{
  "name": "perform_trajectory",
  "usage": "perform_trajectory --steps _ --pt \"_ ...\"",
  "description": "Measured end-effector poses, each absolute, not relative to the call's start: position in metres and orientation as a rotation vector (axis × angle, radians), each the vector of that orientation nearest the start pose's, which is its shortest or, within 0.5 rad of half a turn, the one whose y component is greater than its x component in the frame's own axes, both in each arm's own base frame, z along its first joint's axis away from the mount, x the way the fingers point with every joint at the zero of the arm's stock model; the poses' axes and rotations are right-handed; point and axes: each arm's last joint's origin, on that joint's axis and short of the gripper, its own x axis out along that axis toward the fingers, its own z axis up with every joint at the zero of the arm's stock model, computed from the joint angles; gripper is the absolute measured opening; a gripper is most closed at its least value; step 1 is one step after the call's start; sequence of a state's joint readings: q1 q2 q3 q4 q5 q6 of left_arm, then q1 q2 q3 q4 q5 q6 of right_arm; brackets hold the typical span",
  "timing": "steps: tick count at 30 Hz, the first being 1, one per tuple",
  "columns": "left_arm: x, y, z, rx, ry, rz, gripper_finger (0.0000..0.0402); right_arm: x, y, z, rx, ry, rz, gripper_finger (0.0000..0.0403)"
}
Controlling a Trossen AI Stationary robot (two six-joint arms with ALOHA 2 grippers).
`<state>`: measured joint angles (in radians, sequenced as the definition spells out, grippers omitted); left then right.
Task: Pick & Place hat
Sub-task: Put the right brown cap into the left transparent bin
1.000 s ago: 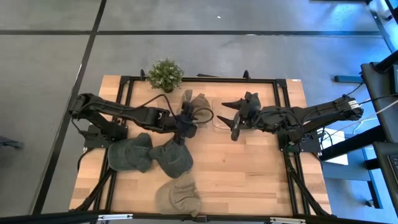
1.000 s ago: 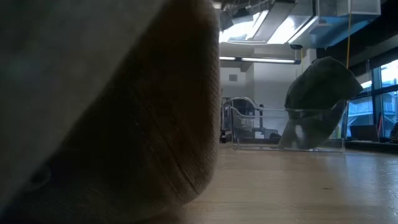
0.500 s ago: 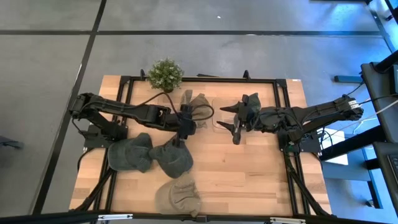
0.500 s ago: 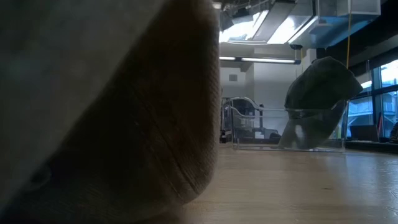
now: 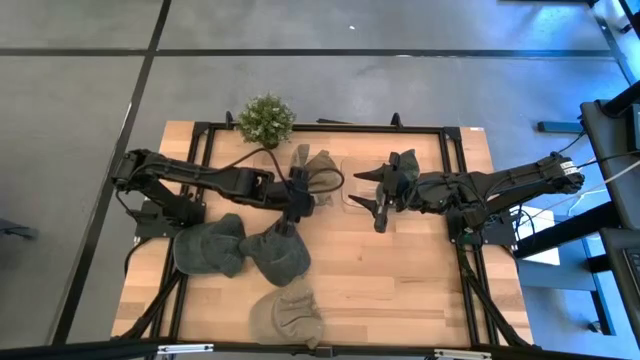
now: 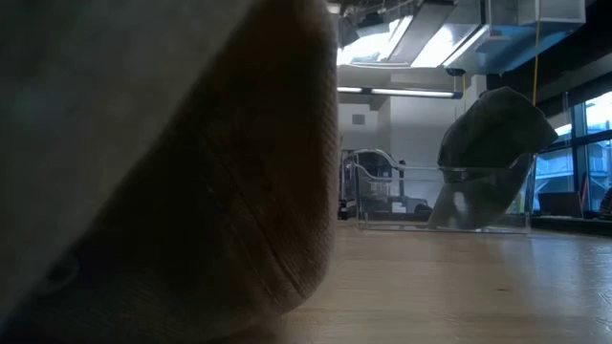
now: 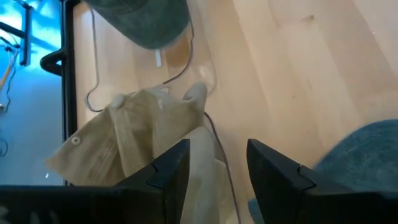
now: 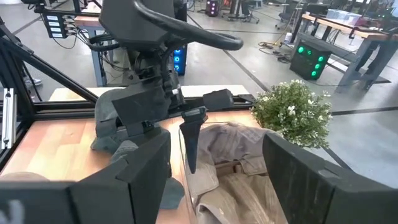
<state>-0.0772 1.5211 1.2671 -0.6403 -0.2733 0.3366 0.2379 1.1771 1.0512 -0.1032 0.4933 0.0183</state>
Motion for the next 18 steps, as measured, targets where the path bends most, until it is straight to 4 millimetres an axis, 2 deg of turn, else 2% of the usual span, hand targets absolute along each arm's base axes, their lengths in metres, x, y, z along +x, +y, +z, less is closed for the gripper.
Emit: perform_trajectory --steps 13,18 --pt "0.327 -0.015 0.271 0.522 0.992 0.037 0.0155 0.256 0.048 0.355 -0.061 0.212 -0.257 0.0255" --pt "0.327 -0.015 0.271 0.528 0.994 0.043 0.0141 0.256 0.048 0.355 -0.061 0.212 -0.257 0.0255"
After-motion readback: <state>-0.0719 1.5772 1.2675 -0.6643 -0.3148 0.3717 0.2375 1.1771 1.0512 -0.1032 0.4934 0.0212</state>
